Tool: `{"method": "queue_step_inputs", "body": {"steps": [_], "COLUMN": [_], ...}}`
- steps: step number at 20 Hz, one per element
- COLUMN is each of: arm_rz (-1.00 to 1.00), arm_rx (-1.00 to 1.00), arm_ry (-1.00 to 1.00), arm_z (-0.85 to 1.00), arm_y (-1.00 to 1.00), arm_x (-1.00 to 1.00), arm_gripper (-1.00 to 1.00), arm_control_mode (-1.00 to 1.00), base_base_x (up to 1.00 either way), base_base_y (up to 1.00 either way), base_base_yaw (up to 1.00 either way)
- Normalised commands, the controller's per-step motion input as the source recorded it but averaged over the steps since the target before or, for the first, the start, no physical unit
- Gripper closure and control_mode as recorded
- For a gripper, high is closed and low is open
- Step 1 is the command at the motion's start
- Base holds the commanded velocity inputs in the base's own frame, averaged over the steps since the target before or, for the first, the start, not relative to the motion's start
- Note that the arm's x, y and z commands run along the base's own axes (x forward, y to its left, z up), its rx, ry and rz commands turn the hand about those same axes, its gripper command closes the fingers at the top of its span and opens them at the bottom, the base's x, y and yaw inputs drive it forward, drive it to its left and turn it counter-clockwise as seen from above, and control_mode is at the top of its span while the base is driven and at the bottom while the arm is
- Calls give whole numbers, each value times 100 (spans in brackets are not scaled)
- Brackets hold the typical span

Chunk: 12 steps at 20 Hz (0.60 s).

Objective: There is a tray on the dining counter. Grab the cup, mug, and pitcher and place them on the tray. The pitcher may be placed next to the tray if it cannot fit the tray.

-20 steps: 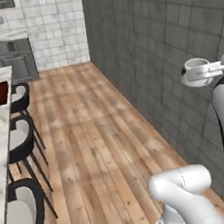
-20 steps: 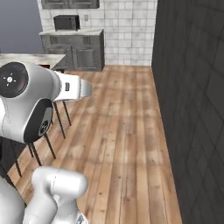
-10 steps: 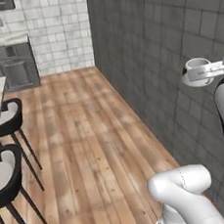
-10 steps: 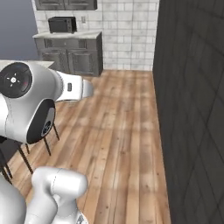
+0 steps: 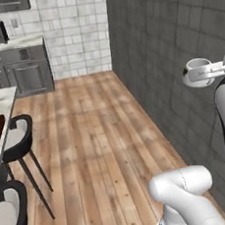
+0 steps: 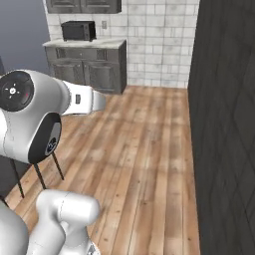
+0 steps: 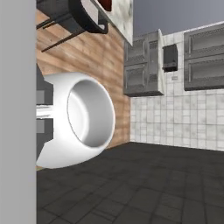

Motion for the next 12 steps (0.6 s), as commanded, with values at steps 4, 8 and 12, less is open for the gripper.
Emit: {"method": "queue_step_inputs", "body": {"steps": [4,8,12], "arm_rz": [0,0,0], "arm_rx": [0,0,0], "arm_ry": [0,0,0], "arm_z": [0,0,0], "arm_y": [0,0,0], "arm_x": [0,0,0], "arm_gripper": [100,100,100], "arm_control_mode": [100,100,100], "base_base_x": [100,100,100], "base_base_y": [0,0,0], "base_base_yaw": [19,20,23]}}
